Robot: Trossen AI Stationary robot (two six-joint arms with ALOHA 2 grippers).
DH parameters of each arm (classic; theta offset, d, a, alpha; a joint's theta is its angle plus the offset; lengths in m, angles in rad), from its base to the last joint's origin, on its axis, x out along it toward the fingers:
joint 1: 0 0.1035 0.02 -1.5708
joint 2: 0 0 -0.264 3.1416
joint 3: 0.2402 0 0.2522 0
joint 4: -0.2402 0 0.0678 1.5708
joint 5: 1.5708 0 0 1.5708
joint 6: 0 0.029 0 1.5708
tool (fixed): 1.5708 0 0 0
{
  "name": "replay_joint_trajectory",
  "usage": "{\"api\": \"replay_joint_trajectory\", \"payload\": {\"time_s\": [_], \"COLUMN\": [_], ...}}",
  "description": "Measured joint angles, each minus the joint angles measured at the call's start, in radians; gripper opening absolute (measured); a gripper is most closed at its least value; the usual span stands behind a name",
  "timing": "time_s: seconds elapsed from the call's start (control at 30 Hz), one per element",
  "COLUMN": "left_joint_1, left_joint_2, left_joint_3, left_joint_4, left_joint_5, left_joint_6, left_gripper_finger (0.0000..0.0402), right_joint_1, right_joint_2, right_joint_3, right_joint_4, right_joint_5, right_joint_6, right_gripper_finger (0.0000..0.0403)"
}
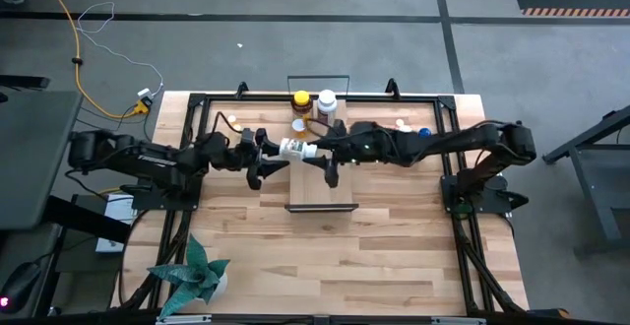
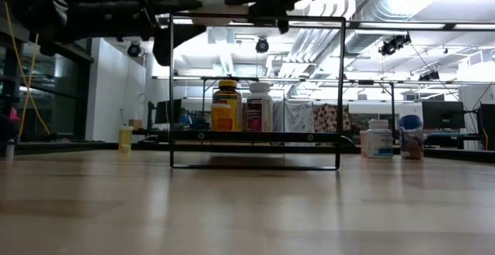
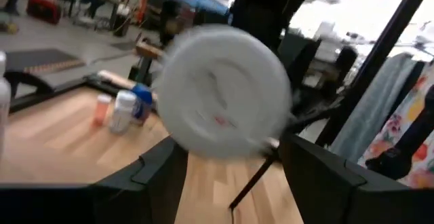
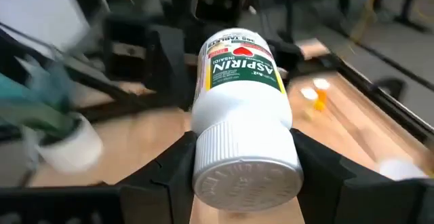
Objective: Pick and place medicine bottles onto shelf by color
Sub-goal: Put the white and green medicine bottle on the shelf
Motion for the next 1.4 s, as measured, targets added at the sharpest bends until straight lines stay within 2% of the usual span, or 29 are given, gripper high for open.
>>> {"api": "replay_joint_trajectory", "payload": {"time_s": [0.17, 0.23, 0.43, 0.57, 0.73, 1.0, 1.4], "left_joint_1": [0.001, 0.005, 0.003, 0.002, 0.003, 0.003, 0.003], "left_joint_2": [-0.037, -0.045, -0.059, -0.058, -0.058, -0.058, -0.057], "left_joint_3": [0.0, 0.0, 0.0, 0.0, 0.0, 0.0, 0.0], "left_joint_4": [-0.068, -0.078, -0.075, -0.076, -0.076, -0.076, -0.076], "left_joint_5": [0.041, 0.057, 0.077, 0.072, 0.069, 0.068, 0.055], "left_joint_6": [0.034, 0.037, 0.044, 0.053, 0.076, 0.079, 0.079], "left_gripper_finger": [0.0218, 0.0218, 0.0218, 0.0218, 0.0218, 0.0218, 0.0218], "right_joint_1": [-0.011, -0.019, -0.093, -0.139, -0.177, -0.217, -0.252], "right_joint_2": [0.048, 0.08, 0.248, 0.381, 0.53, 0.683, 0.762], "right_joint_3": [0.289, 0.419, 0.729, 0.878, 1.008, 1.146, 1.162], "right_joint_4": [-0.548, -0.767, -1.236, -1.426, -1.54, -1.608, -1.611], "right_joint_5": [0.227, 0.274, 0.247, 0.144, 0.106, 0.071, 0.072], "right_joint_6": [-0.026, -0.014, 0.052, 0.055, 0.019, -0.017, -0.019], "right_gripper_finger": [0.0174, 0.0174, 0.0174, 0.0174, 0.0174, 0.0174, 0.0174]}}
